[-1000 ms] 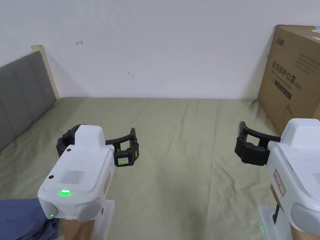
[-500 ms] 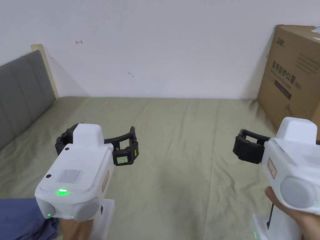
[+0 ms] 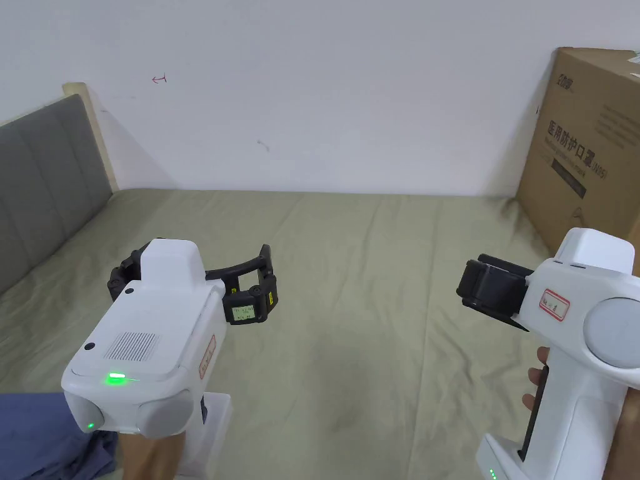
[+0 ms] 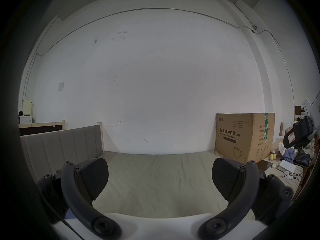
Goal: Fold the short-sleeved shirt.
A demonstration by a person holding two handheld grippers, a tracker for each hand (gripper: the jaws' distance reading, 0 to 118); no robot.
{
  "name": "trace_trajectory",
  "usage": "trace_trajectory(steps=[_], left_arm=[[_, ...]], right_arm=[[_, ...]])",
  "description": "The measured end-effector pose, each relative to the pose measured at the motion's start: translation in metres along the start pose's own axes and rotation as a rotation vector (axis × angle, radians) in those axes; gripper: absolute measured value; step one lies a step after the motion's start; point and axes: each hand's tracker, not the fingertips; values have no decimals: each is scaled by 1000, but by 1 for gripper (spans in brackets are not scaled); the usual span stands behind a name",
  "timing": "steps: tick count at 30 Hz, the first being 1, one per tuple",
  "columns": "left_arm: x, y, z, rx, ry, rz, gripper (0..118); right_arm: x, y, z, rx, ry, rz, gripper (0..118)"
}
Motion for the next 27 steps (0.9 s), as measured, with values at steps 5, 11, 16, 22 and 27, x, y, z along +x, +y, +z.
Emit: trace_trajectory(steps=[5,11,16,22,27], left_arm=[[-1,0,0,-7,1,-3,118],[-3,0,2,-5,1,3,118],[-3,1,3,0,3,0,118],[-4,1,5,10,8,5,118],[-5,0,6,14,14,8,118]], right_arm=[[-8,-5,4,88,1,109,116],[-9,-2,3,60,8,87,116],[-12,-7,8,239,-19,147,116],[-6,-23,7,507,15,271,116],[-2,-32,6,536,6,274,118]])
